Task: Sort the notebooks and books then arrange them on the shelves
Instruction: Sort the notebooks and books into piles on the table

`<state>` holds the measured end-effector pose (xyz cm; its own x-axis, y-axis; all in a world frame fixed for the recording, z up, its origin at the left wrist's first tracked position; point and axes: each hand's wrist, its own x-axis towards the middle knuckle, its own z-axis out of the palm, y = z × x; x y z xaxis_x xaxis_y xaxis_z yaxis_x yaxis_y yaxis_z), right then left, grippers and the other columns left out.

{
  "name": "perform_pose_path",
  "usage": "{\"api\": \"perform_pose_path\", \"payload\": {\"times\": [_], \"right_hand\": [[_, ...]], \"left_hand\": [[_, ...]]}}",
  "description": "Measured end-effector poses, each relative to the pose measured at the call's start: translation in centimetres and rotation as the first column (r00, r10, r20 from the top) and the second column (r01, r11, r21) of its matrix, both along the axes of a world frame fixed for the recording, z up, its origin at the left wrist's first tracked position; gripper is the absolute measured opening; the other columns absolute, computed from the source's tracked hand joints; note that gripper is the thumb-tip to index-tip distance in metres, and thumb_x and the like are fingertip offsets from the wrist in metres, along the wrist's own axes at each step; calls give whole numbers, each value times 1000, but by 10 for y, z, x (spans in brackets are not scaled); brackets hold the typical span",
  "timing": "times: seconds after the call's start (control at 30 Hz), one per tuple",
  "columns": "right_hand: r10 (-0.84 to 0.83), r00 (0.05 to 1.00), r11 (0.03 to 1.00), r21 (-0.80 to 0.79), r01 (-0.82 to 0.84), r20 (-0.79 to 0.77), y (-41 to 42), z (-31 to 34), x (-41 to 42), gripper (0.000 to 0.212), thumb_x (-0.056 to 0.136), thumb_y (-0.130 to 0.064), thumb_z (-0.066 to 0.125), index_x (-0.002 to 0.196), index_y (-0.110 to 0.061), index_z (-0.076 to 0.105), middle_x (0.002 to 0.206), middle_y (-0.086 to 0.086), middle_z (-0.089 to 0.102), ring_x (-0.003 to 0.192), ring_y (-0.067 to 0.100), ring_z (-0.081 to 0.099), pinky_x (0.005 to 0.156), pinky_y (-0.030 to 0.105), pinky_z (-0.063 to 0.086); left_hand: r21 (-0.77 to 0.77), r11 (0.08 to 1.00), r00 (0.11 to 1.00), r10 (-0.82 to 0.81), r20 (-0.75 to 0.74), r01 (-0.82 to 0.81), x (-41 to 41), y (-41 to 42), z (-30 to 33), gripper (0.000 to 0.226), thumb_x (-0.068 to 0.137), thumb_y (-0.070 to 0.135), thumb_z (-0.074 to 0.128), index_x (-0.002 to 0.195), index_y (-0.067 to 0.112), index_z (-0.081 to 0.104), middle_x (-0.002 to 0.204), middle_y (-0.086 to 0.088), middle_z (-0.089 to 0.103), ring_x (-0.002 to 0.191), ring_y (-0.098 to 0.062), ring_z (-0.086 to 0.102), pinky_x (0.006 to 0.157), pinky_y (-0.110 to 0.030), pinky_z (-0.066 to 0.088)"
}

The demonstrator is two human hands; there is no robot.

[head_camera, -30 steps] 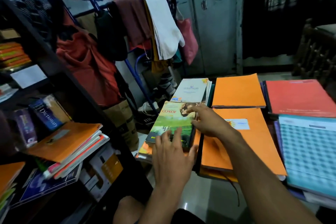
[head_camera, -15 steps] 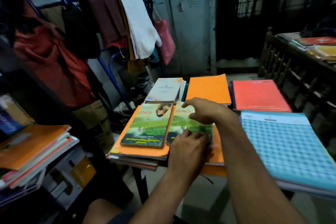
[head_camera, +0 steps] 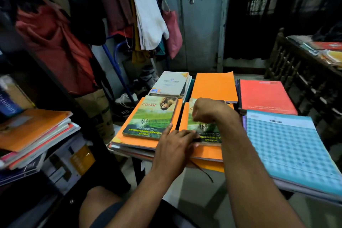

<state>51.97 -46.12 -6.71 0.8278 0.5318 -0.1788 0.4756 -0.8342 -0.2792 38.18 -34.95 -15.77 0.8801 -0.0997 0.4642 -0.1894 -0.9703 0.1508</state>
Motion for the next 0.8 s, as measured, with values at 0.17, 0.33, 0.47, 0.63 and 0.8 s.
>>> {"api": "perform_pose_path", "payload": {"times": [0.17, 0.33, 0.47, 0.63, 0.8], "right_hand": [[126, 978, 962, 222, -161, 164, 45, 8, -35, 39, 92, -37, 66, 127, -23, 60, 124, 2, 65, 111, 23, 61, 91, 41, 52], [439, 880, 723, 510, -466, 181, 124, 1, -113, 28, 88, -29, 72, 114, -22, 67, 104, -2, 70, 94, 14, 64, 88, 35, 52], [584, 811, 670, 547, -501, 27, 205, -16, -161, 33, 86, -33, 76, 117, -25, 65, 98, -6, 68, 86, 10, 66, 85, 37, 56], [570, 818, 729, 506, -460, -78, 292, -24, -160, 60, 86, -46, 72, 137, -26, 47, 120, 1, 59, 106, 19, 62, 93, 41, 54], [468, 881, 769, 458, -447, 73, 361, -25, -136, 69, 92, -62, 57, 146, -23, 41, 138, 11, 45, 124, 28, 50, 106, 47, 44]], "left_hand": [[-55, 998, 992, -4, 129, 12, -27, 34, 16, 32, 101, 44, 46, 117, 27, 67, 122, 8, 70, 113, -14, 64, 116, -48, 35], [-258, 890, 858, 439, 267, -375, -120, 163, 26, 27, 95, 39, 55, 107, 22, 72, 109, 5, 71, 103, -20, 66, 98, -44, 49], [-280, 698, 705, 703, 96, -659, -190, 268, 18, 55, 88, 57, 51, 128, 20, 60, 128, -2, 59, 118, -29, 58, 95, -46, 49], [-236, 635, 665, 743, -75, -736, -219, 345, 6, 84, 82, 79, 50, 152, 42, 26, 159, 2, 29, 146, -25, 29, 114, -51, 34], [-304, 620, 676, 726, -126, -723, -221, 365, -4, 82, 85, 78, 47, 153, 35, 32, 166, 6, 17, 151, -21, 18, 120, -44, 24]]}}
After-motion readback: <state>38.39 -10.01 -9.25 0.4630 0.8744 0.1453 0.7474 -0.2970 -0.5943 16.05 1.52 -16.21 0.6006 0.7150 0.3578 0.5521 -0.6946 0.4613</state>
